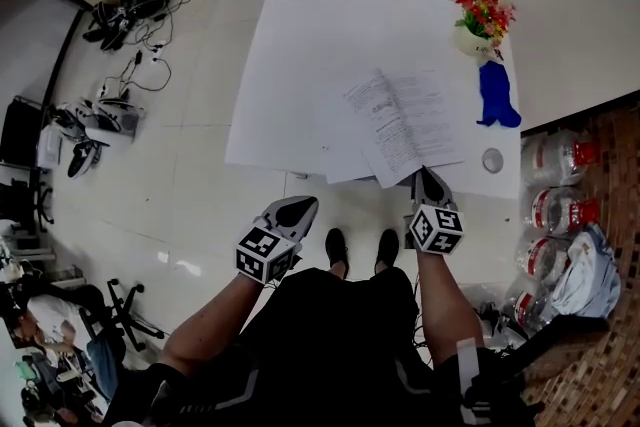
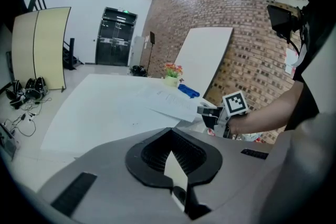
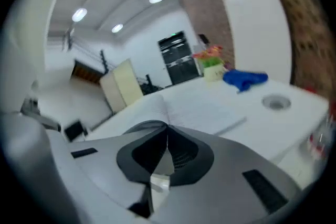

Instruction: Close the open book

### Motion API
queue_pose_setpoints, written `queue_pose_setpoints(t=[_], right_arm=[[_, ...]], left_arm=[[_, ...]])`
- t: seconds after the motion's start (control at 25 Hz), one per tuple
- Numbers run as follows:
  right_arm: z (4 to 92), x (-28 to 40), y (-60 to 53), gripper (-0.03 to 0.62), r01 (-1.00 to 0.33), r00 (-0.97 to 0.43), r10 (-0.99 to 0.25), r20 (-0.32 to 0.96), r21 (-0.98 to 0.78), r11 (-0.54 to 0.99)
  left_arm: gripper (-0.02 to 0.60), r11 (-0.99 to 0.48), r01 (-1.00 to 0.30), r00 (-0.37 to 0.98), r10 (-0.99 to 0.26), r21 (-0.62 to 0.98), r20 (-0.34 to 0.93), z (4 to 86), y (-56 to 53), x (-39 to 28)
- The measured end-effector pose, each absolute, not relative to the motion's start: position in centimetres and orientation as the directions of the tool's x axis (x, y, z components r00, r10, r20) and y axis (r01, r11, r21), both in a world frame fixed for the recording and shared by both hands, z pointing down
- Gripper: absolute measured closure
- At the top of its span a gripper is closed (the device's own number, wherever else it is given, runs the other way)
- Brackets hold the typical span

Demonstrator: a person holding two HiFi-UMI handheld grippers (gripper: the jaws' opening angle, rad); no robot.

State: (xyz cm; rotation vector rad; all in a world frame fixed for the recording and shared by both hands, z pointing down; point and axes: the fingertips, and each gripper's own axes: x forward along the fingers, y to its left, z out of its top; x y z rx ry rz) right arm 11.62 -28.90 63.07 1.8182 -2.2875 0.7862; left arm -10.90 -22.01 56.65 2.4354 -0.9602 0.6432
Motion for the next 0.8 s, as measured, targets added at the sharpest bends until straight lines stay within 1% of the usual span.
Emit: queue_pose_setpoints(t=[0.04, 0.12, 0.16, 0.24, 0.28, 0.32, 0.56, 0.68, 0.8], right_arm=[[63.5, 12.6, -28.9, 0.586, -0.876, -0.269, -0.888, 0.374, -0.478, 0.064], [64.4, 13.9, -28.9, 0.586, -0.675, -0.268, -0.909, 0.319, -0.736, -0.059], [64.6, 14.1, -28.9, 0.588, -0.544, -0.268, -0.92, 0.285, -0.833, -0.099], [64.7, 14.3, -28.8, 0.588, -0.3, -0.25, -0.939, 0.237, -0.941, -0.158], [64.7, 14.3, -28.8, 0.588, -0.211, -0.237, -0.944, 0.229, -0.961, -0.18], [64.6, 14.3, -28.7, 0.588, -0.149, -0.228, -0.947, 0.228, -0.969, -0.198], [65.9, 14.5, -28.4, 0.589, 0.093, -0.236, -0.933, 0.272, -0.949, -0.3], [66.2, 14.4, -28.3, 0.591, 0.189, -0.245, -0.927, 0.283, -0.924, -0.332], [65.7, 13.7, -27.9, 0.597, 0.239, -0.249, -0.925, 0.287, -0.907, -0.346]], left_arm=[[0.586, -0.66, -0.715, 0.652, -0.509, 0.231, 0.562, 56.6, -22.0, -10.8], [0.586, -0.66, -0.714, 0.655, -0.51, 0.235, 0.558, 56.4, -22.0, -10.7], [0.586, -0.661, -0.713, 0.656, -0.51, 0.235, 0.556, 56.4, -21.9, -10.7], [0.586, -0.662, -0.711, 0.657, -0.509, 0.235, 0.556, 56.4, -21.9, -10.6], [0.586, -0.663, -0.711, 0.658, -0.508, 0.235, 0.556, 56.4, -21.9, -10.5], [0.586, -0.663, -0.71, 0.659, -0.508, 0.237, 0.555, 56.4, -21.9, -10.4], [0.586, -0.665, -0.702, 0.676, -0.509, 0.255, 0.533, 56.4, -22.3, -9.3], [0.586, -0.664, -0.701, 0.68, -0.513, 0.26, 0.524, 56.3, -22.5, -9.1], [0.586, -0.662, -0.703, 0.679, -0.516, 0.26, 0.521, 56.2, -22.6, -9.0]])
